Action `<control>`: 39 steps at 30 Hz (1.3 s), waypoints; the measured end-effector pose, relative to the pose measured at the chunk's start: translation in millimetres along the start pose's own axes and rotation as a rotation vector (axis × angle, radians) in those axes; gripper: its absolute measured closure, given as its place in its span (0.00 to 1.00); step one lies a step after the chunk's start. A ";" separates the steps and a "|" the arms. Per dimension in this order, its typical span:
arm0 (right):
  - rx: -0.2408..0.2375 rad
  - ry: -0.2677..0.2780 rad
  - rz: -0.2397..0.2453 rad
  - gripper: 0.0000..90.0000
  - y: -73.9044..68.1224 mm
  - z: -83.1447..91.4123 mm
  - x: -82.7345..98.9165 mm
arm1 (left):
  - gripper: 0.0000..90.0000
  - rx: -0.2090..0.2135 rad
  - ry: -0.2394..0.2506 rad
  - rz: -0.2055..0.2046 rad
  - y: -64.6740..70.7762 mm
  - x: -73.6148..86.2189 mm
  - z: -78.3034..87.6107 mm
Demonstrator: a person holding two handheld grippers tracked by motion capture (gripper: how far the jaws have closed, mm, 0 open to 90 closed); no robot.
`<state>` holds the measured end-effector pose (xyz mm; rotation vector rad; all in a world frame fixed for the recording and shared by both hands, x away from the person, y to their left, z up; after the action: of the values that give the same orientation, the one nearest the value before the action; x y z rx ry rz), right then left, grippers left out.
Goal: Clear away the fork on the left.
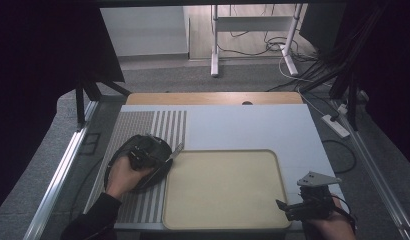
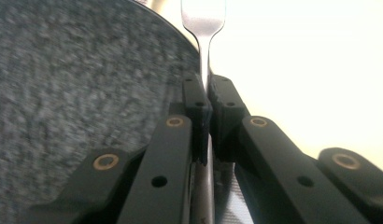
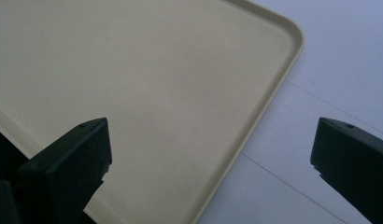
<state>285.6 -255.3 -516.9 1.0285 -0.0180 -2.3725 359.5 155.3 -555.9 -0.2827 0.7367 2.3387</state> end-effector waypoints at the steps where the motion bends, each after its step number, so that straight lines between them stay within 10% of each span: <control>1: 0.000 0.000 0.001 0.00 -0.1 0.0 0.0 | 0.95 0.003 0.001 -0.001 3.4 1.3 -1.4; 23: 0.004 -0.003 0.017 0.00 -0.9 -1.0 0.1 | 0.95 0.075 -0.019 -0.007 75.9 -0.3 -51.1; 34: 0.001 -0.005 0.021 0.00 -1.3 -1.1 0.3 | 0.94 0.057 -0.083 -0.015 79.3 3.9 -80.1; 39: 0.000 -0.008 0.026 0.00 -1.6 -0.9 0.6 | 0.88 0.021 -0.037 -0.066 80.1 -2.9 -74.1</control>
<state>285.1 -254.0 -518.3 1.0131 -0.0341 -2.3526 310.0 61.3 -580.8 -0.2505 0.7232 2.2669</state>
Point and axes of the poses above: each handheld gripper's, and its own axes: z roughly backward along the jaws, x roughly out of its underside, y roughly to its right, the point moved 9 cm from there along -z, roughly forward along the jaws, and after that the axes turned 14 degrees about x, right-handed, at the moved point
